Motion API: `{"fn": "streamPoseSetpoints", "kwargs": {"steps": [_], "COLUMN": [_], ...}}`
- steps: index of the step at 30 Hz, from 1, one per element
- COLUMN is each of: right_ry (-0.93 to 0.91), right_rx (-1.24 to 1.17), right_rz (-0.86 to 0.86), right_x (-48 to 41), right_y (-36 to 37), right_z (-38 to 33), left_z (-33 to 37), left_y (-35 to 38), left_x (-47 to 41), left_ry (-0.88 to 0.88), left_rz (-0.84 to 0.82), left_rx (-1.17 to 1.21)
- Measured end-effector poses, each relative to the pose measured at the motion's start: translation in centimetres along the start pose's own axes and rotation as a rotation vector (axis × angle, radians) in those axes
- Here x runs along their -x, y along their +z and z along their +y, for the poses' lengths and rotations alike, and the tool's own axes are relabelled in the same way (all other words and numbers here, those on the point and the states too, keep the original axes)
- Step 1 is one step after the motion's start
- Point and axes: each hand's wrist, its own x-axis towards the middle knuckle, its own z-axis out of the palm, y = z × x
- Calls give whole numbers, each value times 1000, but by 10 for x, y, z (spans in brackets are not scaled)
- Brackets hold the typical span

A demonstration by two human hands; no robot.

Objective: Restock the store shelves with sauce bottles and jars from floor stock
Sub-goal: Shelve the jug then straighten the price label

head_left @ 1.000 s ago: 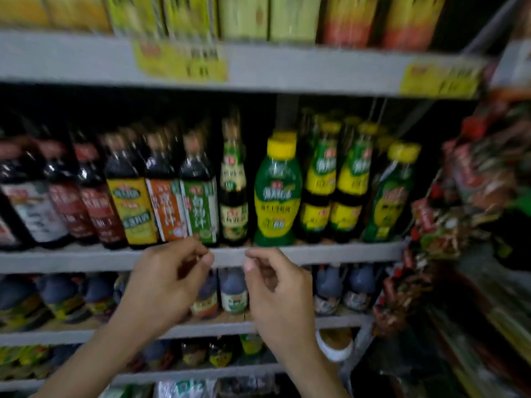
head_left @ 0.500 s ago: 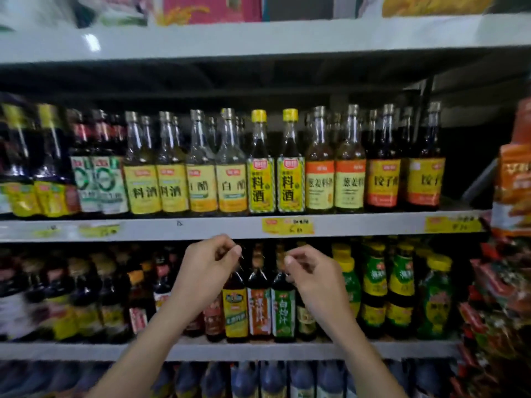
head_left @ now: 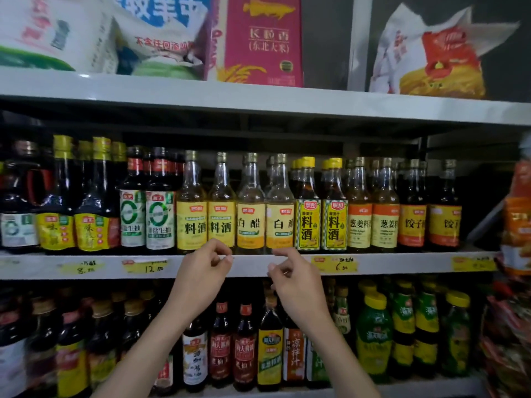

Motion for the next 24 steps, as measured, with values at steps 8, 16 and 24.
{"fn": "streamPoseSetpoints", "kwargs": {"steps": [8, 16, 24], "right_ry": [-71, -101, -83], "right_rx": [12, -28, -21], "right_rz": [-112, -168, -139], "right_x": [-21, -29, -33], "right_y": [46, 87, 89], "right_z": [-36, -54, -41], "left_z": [-31, -49, -54], "left_y": [-56, -98, -92], "left_x": [5, 8, -2], "left_ry": [-55, -102, -124], "left_rz": [88, 155, 125], "left_rx": [-19, -31, -22]}}
